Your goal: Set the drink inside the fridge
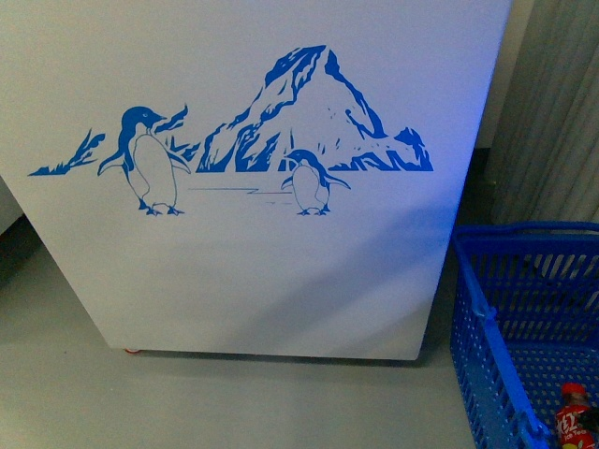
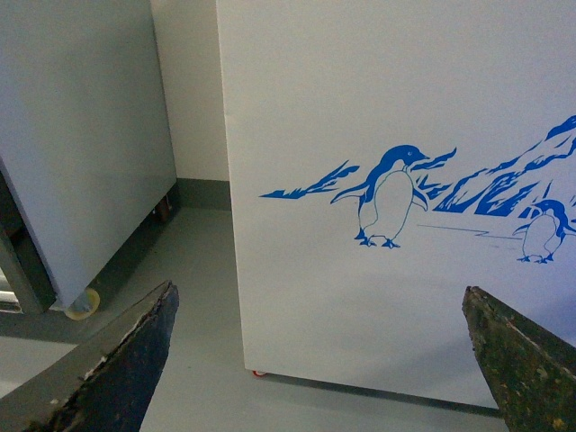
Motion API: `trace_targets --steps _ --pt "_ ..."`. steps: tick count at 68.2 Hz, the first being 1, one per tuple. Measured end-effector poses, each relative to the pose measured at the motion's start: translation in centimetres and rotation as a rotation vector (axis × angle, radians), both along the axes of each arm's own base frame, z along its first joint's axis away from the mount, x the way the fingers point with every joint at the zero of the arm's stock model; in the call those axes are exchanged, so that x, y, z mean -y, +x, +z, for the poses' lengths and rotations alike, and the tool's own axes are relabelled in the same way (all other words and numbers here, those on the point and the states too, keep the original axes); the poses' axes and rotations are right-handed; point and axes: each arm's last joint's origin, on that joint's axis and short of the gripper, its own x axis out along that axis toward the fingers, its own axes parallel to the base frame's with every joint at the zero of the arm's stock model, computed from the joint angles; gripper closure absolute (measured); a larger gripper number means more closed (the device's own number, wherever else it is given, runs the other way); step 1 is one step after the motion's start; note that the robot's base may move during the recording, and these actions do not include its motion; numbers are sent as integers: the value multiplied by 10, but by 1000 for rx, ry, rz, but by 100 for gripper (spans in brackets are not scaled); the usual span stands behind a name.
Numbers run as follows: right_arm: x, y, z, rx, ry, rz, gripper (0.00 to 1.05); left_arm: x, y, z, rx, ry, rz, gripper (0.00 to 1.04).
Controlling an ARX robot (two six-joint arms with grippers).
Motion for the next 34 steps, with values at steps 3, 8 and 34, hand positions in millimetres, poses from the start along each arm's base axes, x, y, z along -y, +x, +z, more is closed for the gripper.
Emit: trace_targets --steps 3,8,34 --pt "0 1 -1 -5 1 7 8 0 0 0 0 0 0 8" --pt "-2 3 -1 -13 7 19 16 0 0 0 0 0 0 8" --pt "-8 -13 34 -7 47 42 60 0 0 0 0 0 0 8"
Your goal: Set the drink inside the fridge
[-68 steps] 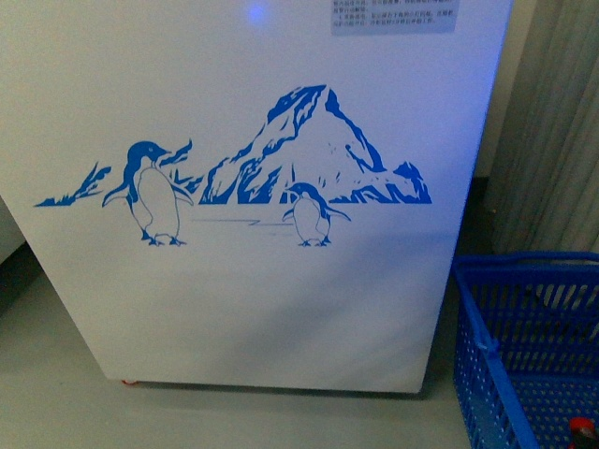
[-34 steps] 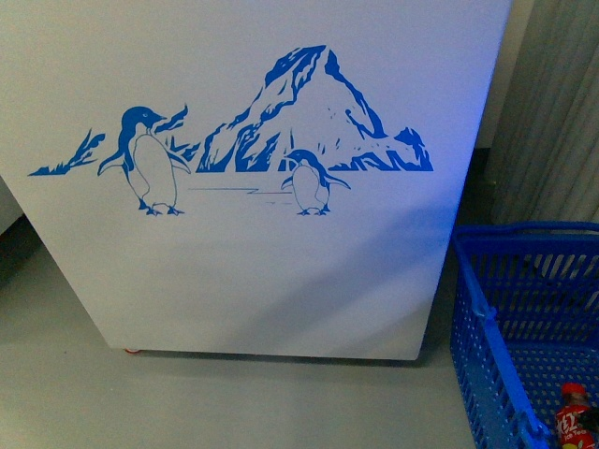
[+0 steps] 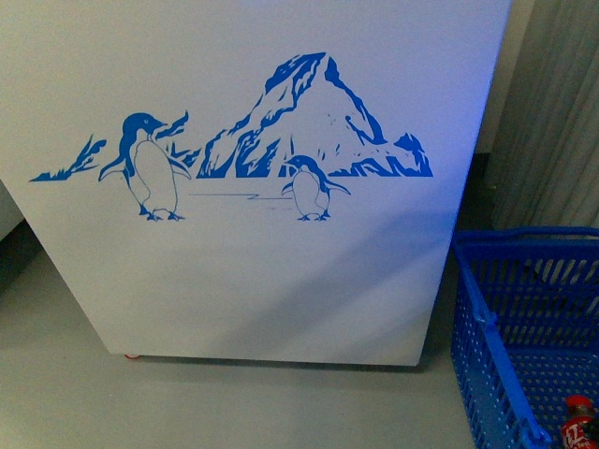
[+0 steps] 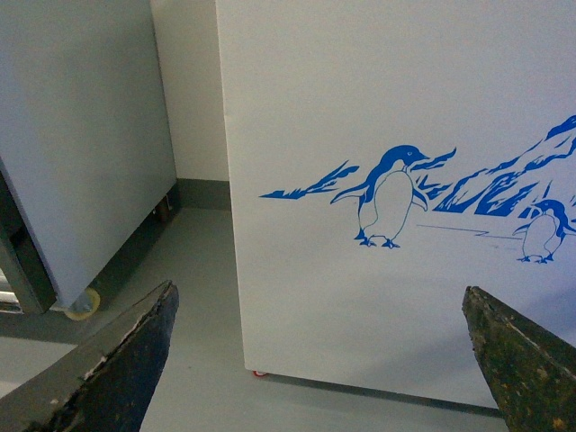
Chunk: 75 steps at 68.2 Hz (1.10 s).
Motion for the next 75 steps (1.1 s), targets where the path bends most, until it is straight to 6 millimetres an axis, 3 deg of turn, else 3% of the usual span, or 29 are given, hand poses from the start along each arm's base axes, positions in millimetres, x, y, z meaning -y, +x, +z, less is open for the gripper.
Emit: trace_targets --steps 7,14,17,20,22,30,34,42,54,68,75 --pt "-4 0 34 69 -15 11 63 0 0 0 0 0 0 8" --pt "-9 5 82 175 -33 38 63 0 0 0 0 0 0 8" --pt "-14 6 126 268 -56 67 63 0 0 0 0 0 0 8" --pt "-17 6 148 316 -58 82 63 0 0 0 0 0 0 8" --pt "-21 3 178 374 -51 102 63 0 0 0 0 0 0 8" --pt "-32 -21 282 601 -22 174 63 0 0 0 0 0 0 8" --pt "-39 -41 344 777 -25 205 63 0 0 0 0 0 0 8" --pt "-51 -74 406 988 -50 247 63 0 0 0 0 0 0 8" --pt "-76 -136 469 1261 -85 310 64 0 0 0 0 0 0 8" --pt "-88 -185 486 1370 -130 244 64 0 0 0 0 0 0 8" --pt "-91 -195 491 1429 -147 213 64 0 0 0 0 0 0 8"
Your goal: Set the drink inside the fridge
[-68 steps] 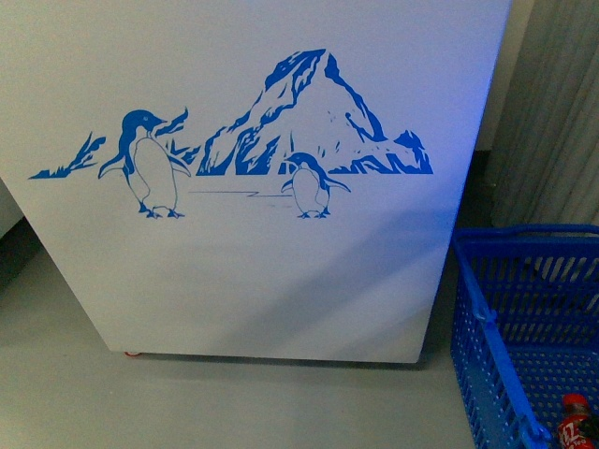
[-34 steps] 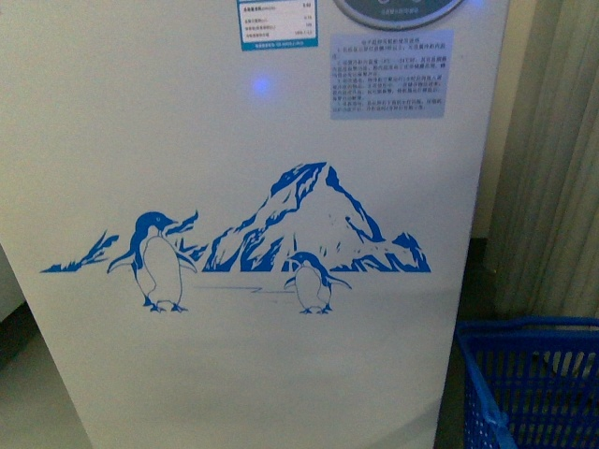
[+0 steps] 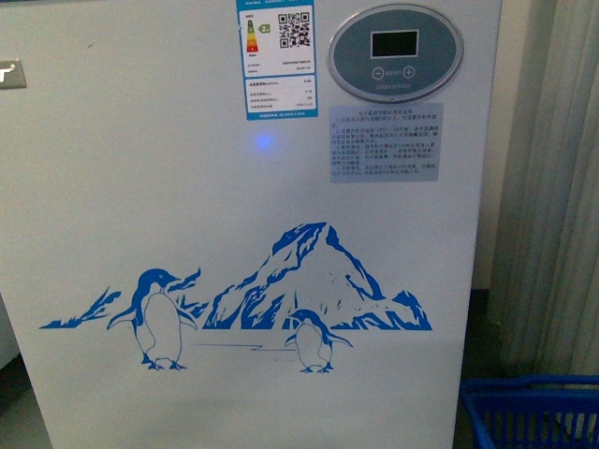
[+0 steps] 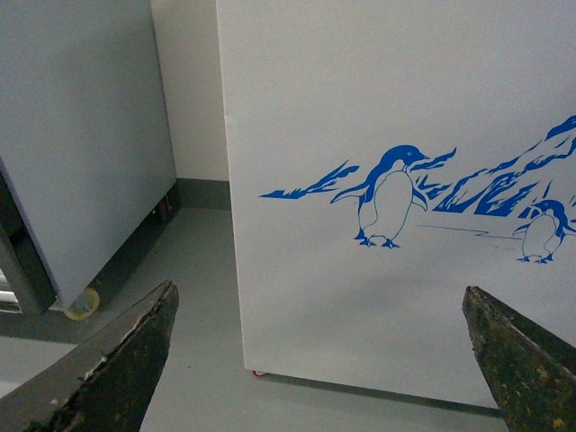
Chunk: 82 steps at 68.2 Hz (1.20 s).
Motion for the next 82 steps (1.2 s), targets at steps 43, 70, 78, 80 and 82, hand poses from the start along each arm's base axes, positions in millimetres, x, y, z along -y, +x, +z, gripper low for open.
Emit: trace_targets --steps 43,70,78,80,82 --pt "-2 1 -5 -11 9 5 64 0 0 0 0 0 0 8" --pt "-2 1 -5 -10 11 6 64 0 0 0 0 0 0 8" --pt "-2 1 -5 -10 11 6 64 0 0 0 0 0 0 8" --pt "-2 1 -5 -10 12 6 64 0 0 0 0 0 1 8" --pt "-2 1 -5 -9 11 6 64 0 0 0 0 0 0 8"
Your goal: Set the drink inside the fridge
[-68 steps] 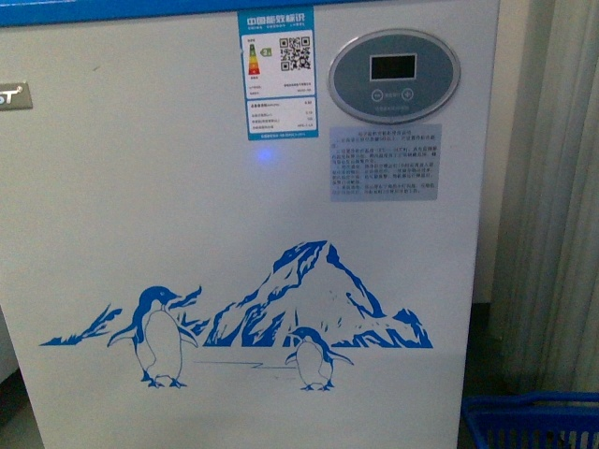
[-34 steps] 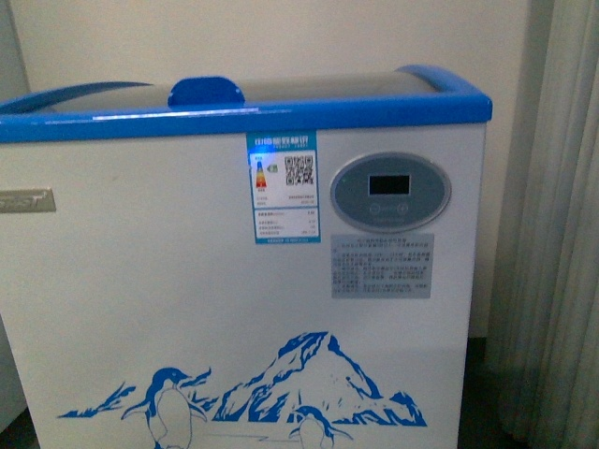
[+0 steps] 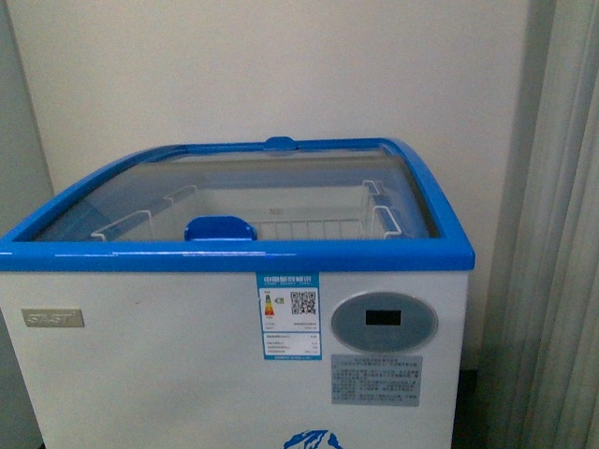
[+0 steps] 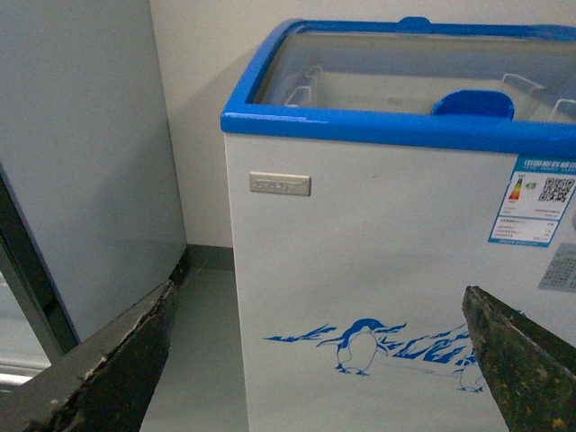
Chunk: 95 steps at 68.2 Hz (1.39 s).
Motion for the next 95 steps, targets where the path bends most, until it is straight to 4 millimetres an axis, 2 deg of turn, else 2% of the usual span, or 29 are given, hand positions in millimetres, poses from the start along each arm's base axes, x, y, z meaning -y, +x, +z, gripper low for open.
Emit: trace_targets --steps 4,8,13,20,21,28,30,34,42,52,61,69,80,95 --pt "0 0 0 0 0 0 64 0 0 0 -7 -5 -1 8" --pt "0 0 0 0 0 0 64 1 3 0 -177 -139 -1 8" --pt "0 0 0 0 0 0 64 2 18 0 -252 -212 4 8" --pt "0 0 0 0 0 0 64 1 41 6 -241 -215 -36 8" --pt "0 0 0 0 0 0 64 1 56 14 -210 -187 -71 8" --pt "0 0 0 0 0 0 64 4 93 34 -120 -88 -154 8" --pt "0 0 0 0 0 0 64 7 112 44 -72 -10 -210 8" --pt "0 0 0 0 0 0 64 12 137 54 -26 94 -272 8" --pt "0 0 0 0 0 0 64 27 181 63 8 332 -423 8" --pt "0 0 0 0 0 0 64 48 226 68 53 605 -579 8" --pt "0 0 0 0 0 0 64 62 252 73 119 795 -654 8" --pt "0 0 0 0 0 0 64 68 272 65 137 938 -700 8" --pt "0 0 0 0 0 0 64 71 300 59 139 1052 -721 8" --pt "0 0 0 0 0 0 64 75 331 63 156 1133 -704 8"
